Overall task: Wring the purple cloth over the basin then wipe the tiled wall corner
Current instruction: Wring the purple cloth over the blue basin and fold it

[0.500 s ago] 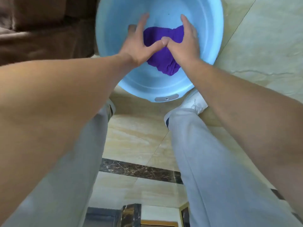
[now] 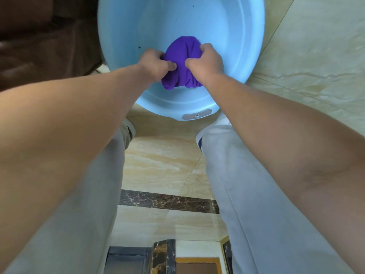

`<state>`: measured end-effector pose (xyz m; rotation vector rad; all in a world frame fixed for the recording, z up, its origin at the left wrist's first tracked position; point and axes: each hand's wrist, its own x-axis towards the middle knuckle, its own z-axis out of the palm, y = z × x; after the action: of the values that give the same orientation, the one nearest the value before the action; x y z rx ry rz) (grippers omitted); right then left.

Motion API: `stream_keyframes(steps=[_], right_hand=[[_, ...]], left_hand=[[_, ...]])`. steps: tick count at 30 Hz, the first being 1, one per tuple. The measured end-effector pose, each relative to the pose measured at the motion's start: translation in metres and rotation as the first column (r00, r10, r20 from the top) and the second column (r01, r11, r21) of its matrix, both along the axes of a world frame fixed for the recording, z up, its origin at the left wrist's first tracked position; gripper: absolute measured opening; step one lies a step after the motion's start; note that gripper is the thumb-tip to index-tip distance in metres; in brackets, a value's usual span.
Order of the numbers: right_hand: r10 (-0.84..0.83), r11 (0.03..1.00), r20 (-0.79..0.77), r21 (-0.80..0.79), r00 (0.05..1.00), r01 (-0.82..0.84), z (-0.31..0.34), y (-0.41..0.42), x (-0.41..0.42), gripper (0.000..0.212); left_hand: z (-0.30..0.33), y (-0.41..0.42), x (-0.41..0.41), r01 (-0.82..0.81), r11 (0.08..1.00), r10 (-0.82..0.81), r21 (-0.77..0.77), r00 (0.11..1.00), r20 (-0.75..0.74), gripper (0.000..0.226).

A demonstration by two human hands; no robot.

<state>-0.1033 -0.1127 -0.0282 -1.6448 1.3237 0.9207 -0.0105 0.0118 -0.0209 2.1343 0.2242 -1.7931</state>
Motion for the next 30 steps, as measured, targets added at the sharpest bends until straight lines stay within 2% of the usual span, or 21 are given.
stream_keyframes(steps=[2, 4, 7, 10, 12, 14, 18, 21, 25, 30], right_hand=[[0.004, 0.999, -0.046, 0.042, 0.999, -0.002, 0.014, -0.003, 0.002, 0.004], [0.048, 0.997, -0.059, 0.063, 0.997, -0.044, 0.035, -0.003, 0.003, 0.021], [0.046, 0.997, -0.084, 0.064, 0.995, -0.041, 0.083, -0.011, 0.005, 0.025], [-0.135, 0.987, -0.076, 0.076, 0.988, 0.141, 0.141, -0.024, 0.008, 0.031], [-0.252, 0.962, -0.050, 0.098, 0.966, 0.256, 0.187, -0.034, 0.014, 0.025], [-0.358, 0.919, -0.028, 0.168, 0.933, 0.358, 0.229, -0.040, 0.020, 0.014], [-0.554, 0.799, 0.037, 0.303, 0.831, 0.519, 0.317, -0.042, 0.030, 0.020], [-0.606, 0.744, 0.075, 0.404, 0.792, 0.532, 0.383, -0.031, 0.041, 0.031], [-0.647, 0.715, 0.174, 0.476, 0.742, 0.512, 0.447, -0.007, 0.046, 0.026], [-0.620, 0.683, 0.281, 0.653, 0.732, 0.328, 0.505, 0.022, 0.058, 0.027]], left_hand=[[0.017, 0.003, 0.000, -0.060, 0.998, 0.060, -0.010, 0.998, -0.025, 0.022], [0.041, 0.005, 0.002, -0.072, 0.997, 0.072, -0.015, 0.996, -0.051, 0.019], [0.097, 0.003, 0.010, -0.091, 0.995, 0.089, -0.033, 0.994, -0.065, 0.014], [0.158, -0.003, 0.019, -0.164, 0.986, 0.162, -0.040, 0.986, -0.043, 0.012], [0.201, -0.009, 0.025, -0.264, 0.963, 0.261, -0.059, 0.964, -0.047, 0.007], [0.238, -0.011, 0.027, -0.327, 0.942, 0.322, -0.080, 0.944, -0.073, 0.006], [0.318, -0.008, 0.030, -0.412, 0.896, 0.390, -0.167, 0.908, -0.150, 0.007], [0.379, 0.003, 0.036, -0.477, 0.846, 0.439, -0.240, 0.877, -0.193, 0.008], [0.450, 0.024, 0.047, -0.589, 0.739, 0.545, -0.327, 0.808, -0.222, 0.015], [0.525, 0.058, 0.051, -0.674, 0.618, 0.650, -0.404, 0.728, -0.219, 0.024]])
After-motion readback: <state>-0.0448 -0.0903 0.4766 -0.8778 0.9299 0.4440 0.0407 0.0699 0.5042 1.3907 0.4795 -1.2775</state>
